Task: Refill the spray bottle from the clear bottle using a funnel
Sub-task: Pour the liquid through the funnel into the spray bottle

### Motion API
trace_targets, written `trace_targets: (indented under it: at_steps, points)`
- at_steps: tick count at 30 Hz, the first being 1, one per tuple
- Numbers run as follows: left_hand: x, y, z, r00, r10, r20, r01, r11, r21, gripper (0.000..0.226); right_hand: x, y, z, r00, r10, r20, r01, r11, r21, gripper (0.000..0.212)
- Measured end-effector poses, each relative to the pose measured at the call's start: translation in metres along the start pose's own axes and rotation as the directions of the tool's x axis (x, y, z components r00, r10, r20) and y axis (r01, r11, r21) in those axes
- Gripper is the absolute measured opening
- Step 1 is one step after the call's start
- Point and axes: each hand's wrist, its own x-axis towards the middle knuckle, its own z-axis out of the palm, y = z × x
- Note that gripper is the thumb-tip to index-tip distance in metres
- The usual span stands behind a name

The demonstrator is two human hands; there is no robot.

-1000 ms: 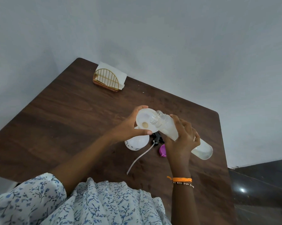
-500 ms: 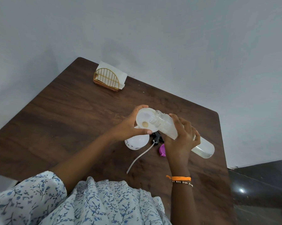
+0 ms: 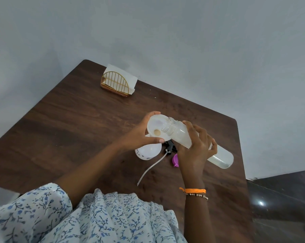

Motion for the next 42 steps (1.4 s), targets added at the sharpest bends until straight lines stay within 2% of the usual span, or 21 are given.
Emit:
trace_targets:
  at_steps: [16, 42]
  points:
    - [0.0014, 0.0005, 0.0008, 1.0, -0.005, -0.009, 0.006, 0.999, 0.038, 0.086, 0.0, -0.0016, -0.001, 1.0, -0.003, -0.006, 0.003, 1.0, -0.004, 0.067]
    - [0.0009, -0.0024, -0.0011, 1.0, 0.002, 0.006, -0.002, 1.0, 0.004, 0.087, -0.0011, 0.0, 0.0011, 1.0, -0.02, -0.014, 0.019, 0.999, -0.032, 0.068]
